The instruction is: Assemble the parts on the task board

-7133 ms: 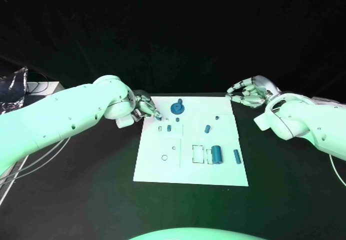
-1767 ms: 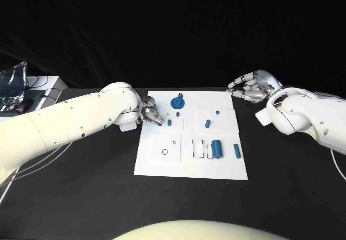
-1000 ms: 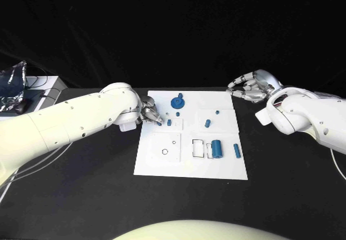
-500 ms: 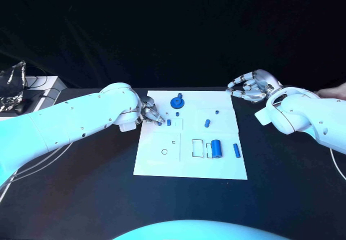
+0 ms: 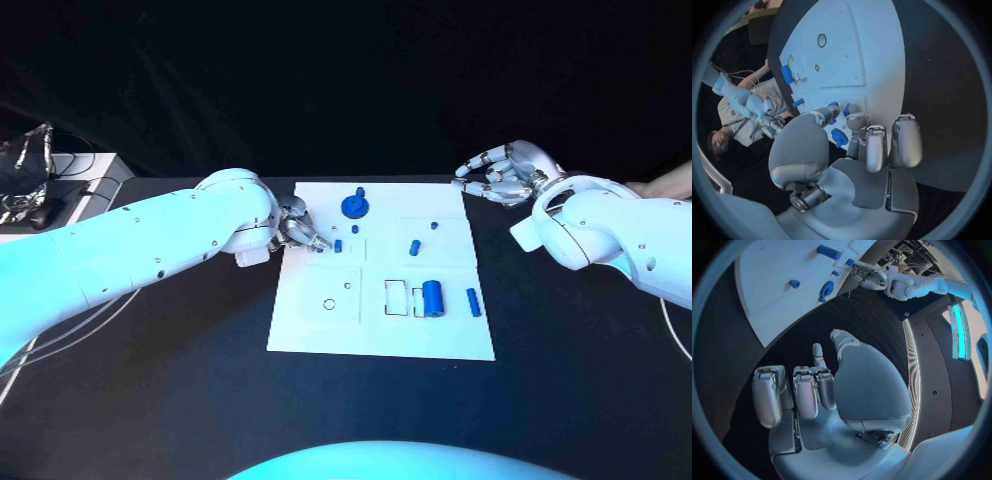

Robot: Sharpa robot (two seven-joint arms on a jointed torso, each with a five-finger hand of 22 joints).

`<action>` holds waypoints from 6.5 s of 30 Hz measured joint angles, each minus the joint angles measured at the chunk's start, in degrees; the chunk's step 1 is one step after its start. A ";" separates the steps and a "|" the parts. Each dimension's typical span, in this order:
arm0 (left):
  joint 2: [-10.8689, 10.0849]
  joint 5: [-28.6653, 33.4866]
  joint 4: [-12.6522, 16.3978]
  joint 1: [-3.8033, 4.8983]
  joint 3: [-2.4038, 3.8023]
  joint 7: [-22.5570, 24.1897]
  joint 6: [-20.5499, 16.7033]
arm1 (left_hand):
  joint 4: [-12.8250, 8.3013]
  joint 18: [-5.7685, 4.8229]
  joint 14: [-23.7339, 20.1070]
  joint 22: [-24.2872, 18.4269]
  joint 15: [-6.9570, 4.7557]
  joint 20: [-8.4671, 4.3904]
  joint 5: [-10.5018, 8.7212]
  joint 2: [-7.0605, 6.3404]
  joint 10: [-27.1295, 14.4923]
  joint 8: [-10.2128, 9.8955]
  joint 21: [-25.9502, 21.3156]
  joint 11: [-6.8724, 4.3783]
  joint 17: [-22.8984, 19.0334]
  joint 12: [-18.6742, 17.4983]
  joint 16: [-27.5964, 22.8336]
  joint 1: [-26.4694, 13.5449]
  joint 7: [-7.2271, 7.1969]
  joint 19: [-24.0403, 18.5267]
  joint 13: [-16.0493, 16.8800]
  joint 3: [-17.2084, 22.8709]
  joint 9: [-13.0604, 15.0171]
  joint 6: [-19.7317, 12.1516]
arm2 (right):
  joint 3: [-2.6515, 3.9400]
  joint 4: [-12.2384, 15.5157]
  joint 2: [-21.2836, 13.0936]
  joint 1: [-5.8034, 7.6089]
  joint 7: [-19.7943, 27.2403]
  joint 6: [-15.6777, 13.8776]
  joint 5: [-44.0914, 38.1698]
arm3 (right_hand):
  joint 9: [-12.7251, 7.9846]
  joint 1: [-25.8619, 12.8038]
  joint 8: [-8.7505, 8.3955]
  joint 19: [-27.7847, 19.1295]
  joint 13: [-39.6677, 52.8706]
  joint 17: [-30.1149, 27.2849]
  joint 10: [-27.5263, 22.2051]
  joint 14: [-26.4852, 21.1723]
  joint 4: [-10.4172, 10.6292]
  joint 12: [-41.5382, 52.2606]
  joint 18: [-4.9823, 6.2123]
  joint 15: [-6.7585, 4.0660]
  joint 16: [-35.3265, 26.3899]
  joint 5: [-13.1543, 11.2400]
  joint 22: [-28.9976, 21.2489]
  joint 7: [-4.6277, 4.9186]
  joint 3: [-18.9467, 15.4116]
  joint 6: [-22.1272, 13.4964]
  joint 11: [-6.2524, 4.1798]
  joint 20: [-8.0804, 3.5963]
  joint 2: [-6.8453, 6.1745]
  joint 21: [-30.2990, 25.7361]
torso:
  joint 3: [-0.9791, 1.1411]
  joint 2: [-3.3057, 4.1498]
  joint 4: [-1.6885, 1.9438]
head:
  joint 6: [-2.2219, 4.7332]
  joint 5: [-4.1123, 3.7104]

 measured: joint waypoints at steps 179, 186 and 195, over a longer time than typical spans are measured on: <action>1.77 -20.47 -3.73 -3.80 4.72 30.60 -20.22 | -12.27 2.25 -7.05 -9.77 6.45 5.94 -13.38 -0.79 -11.02 -23.96 -7.54 7.77 -21.11 -50.55 -6.65 24.62 7.45 -9.61 -41.73 12.49 -38.59 4.22 | 0.02 1.25 0.24 -0.14 3.32 -2.87 0.03 | 6.71 -2.19 -2.66 -0.20 -45.59 0.00 -17.37 -0.10 -2.06 -69.02 3.11 -0.71 -5.77 -0.31 -0.01 -0.10 12.34 -0.52 0.21 -0.61 -4.74 -12.38 | 0.14 0.26 -0.34 | 1.21 -1.28; 1.98 -20.75 -4.54 -3.82 4.41 30.44 -19.07 | -12.27 2.25 -7.05 -9.76 6.45 5.94 -13.38 -0.79 -11.02 -23.96 -7.54 7.77 -21.10 -50.67 -6.65 24.62 7.44 -9.61 -41.73 12.49 -38.59 4.22 | 0.02 1.24 0.24 -0.14 3.31 -2.87 -0.04 | 6.71 -2.20 -2.66 -0.20 -45.67 0.00 -17.35 -0.10 -2.06 -69.24 3.11 -0.71 -5.77 -0.31 -0.02 -0.11 12.34 -0.53 0.23 -0.61 -4.74 -12.38 | 0.10 0.31 -0.42 | 1.03 -1.13; 2.20 -21.77 -5.49 -4.13 4.04 30.21 -18.33 | -12.27 2.25 -7.05 -9.68 6.45 5.94 -13.38 -0.79 -10.80 -23.96 -7.54 7.56 -21.03 -50.79 -6.66 24.62 7.44 -9.61 -41.73 12.49 -38.54 4.22 | 0.02 1.24 0.24 -0.14 3.31 -2.86 -0.16 | 6.77 -2.19 -2.66 -0.20 -45.82 0.00 -17.34 -0.10 -2.06 -69.24 3.11 -0.71 -5.77 -0.31 -0.02 -0.11 12.34 -0.53 0.24 -0.61 -4.74 -12.38 | 0.11 0.36 -0.49 | 1.01 -1.10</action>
